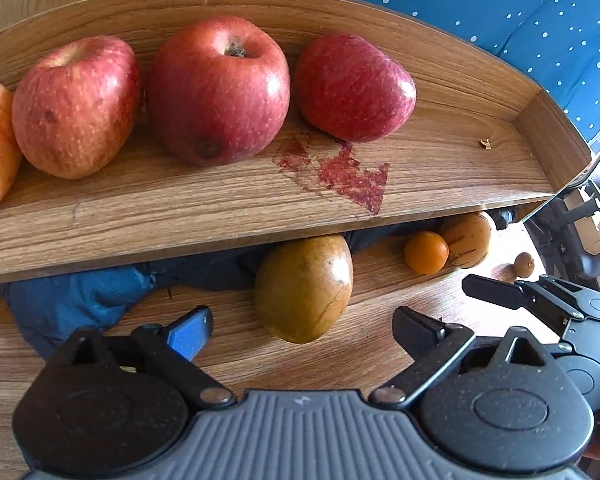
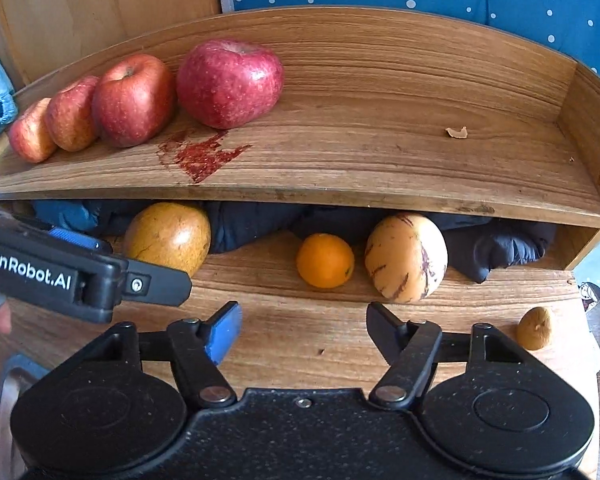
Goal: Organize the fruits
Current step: 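Move both open tools back toward the fruits under the shelf, then grasp a brown pear with the left tool while the right tool grasps a mandarin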
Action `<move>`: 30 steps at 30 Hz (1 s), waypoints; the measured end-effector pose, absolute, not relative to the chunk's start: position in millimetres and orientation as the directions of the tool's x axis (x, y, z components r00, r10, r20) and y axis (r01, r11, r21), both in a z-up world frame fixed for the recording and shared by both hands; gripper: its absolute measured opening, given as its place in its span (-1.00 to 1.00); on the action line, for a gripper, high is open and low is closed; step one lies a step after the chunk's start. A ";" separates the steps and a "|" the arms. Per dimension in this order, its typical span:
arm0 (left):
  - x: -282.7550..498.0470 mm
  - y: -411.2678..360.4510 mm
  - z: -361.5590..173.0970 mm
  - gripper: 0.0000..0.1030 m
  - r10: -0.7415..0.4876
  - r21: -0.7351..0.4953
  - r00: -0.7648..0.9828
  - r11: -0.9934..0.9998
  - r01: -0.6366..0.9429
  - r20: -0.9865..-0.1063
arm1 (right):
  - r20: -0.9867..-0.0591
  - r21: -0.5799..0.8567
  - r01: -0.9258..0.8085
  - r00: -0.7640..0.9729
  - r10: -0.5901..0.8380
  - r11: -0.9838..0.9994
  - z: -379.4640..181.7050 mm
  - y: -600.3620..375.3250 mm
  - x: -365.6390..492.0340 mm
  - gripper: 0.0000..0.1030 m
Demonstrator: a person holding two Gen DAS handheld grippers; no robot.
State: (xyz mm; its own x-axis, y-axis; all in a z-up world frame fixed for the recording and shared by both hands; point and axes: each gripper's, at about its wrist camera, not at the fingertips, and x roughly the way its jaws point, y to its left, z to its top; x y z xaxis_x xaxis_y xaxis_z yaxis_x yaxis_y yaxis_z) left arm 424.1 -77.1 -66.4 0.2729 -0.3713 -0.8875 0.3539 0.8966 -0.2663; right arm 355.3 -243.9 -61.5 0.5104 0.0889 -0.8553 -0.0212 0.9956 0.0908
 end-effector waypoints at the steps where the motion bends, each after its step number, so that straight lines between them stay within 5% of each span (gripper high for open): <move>1: 426.0 -77.2 -67.8 0.84 -0.375 -0.270 0.272 0.895 0.355 -0.886 | -0.855 0.086 -0.019 0.511 0.084 0.996 -61.8 -243.0 356.4 0.33; 12: 426.7 -75.7 -68.5 0.34 -0.424 -0.320 0.286 0.882 0.346 -0.859 | -0.847 0.045 0.006 0.531 0.035 0.999 -65.8 -236.7 369.6 0.10; 23: 431.7 -74.4 -70.7 0.15 -0.415 -0.323 0.300 0.893 0.312 -0.859 | -0.831 -0.021 -0.002 0.556 -0.016 1.000 -74.9 -228.3 376.1 -0.29; 30: 423.4 -71.8 -68.3 0.12 -0.405 -0.308 0.304 0.896 0.319 -0.862 | -0.821 0.003 -0.010 0.570 0.008 1.000 -74.1 -240.0 362.5 -0.29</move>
